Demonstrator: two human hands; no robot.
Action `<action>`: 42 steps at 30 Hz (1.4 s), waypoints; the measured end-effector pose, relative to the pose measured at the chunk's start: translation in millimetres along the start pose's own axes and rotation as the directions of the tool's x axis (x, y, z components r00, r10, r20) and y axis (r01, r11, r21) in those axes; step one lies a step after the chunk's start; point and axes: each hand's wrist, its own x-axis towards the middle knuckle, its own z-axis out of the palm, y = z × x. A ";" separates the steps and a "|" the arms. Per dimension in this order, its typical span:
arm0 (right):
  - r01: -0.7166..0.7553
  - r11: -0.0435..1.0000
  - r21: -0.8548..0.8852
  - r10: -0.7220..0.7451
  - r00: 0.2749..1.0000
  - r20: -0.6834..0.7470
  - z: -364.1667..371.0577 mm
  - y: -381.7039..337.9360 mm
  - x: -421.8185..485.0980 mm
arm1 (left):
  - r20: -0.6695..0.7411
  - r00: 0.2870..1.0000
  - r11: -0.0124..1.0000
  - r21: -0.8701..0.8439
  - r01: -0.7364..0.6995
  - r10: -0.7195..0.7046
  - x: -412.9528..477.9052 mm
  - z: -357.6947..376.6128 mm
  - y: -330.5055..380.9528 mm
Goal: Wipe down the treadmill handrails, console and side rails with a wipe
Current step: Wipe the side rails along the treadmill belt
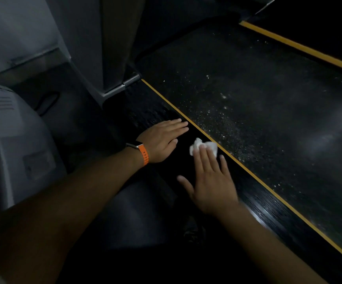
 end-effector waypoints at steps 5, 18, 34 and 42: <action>-0.034 0.999 0.041 0.037 0.997 -0.069 11.6 22.6 -47.9 | 0.010 1.000 1.000 -0.002 0.002 -0.002 -0.9 1.2 -0.4; -0.070 0.997 0.013 0.069 0.997 0.019 -3.9 27.3 -15.8 | 0.010 1.000 1.000 0.025 0.004 -0.004 -1.3 -3.0 3.0; -0.081 0.996 0.042 0.078 0.994 0.083 -9.4 25.2 -8.2 | 0.117 0.992 0.993 0.105 -0.056 0.044 -0.2 15.9 64.5; -0.183 0.982 0.048 0.184 0.983 -0.015 11.6 60.0 -102.7 | 0.100 0.994 0.996 0.067 -0.057 0.050 0.3 14.8 58.1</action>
